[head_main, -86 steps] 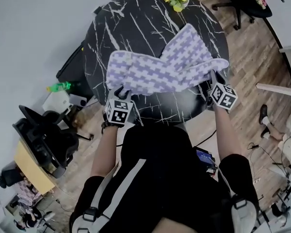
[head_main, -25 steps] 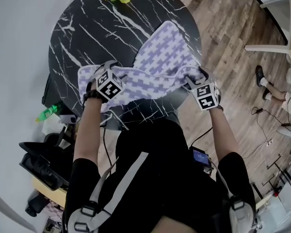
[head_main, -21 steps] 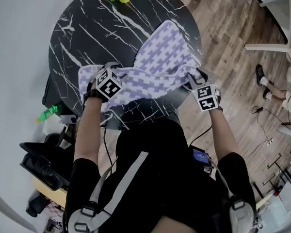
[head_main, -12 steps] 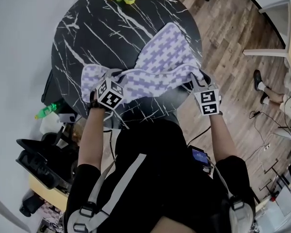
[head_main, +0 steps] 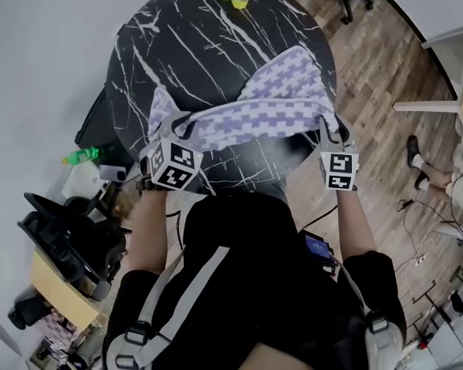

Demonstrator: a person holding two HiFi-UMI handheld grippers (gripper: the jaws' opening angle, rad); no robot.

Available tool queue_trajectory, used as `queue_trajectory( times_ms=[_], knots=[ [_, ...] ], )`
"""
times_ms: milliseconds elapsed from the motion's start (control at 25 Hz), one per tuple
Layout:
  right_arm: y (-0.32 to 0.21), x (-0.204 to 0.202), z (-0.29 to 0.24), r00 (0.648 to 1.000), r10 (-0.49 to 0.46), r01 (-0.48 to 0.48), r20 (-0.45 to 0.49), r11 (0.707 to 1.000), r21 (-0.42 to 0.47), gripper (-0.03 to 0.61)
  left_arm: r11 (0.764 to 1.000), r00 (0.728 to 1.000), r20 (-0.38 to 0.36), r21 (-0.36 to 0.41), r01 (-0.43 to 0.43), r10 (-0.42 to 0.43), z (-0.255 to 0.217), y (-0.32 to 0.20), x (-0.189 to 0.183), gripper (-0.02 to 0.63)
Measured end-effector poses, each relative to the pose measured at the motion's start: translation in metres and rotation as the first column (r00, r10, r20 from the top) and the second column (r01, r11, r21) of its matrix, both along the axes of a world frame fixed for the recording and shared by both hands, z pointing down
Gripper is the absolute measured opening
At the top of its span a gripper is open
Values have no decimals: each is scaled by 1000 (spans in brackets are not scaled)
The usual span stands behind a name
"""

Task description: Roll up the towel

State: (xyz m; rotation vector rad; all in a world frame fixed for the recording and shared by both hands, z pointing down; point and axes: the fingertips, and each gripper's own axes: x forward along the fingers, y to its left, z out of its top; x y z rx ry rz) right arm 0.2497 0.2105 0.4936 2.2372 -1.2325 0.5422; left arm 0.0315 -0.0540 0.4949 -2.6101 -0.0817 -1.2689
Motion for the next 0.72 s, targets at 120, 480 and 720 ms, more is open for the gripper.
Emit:
queue_trajectory(
  times_ms=[120,480,720],
  knots=[
    [-9,-8,-19,998,19,-17,-52,999,52,124,999,998,-51,25,28,-27,-26,-3,-19,55],
    [-24,-14,-98,976,140,-93,-168,961,262,123,996,974,-217,41,80,-69,-110,-18,-52,54],
    [-32,-25,-143,966,146,-63,-216,935,349,115,988,953,-284,80,136,-108,-137,-22,-72,52]
  ],
)
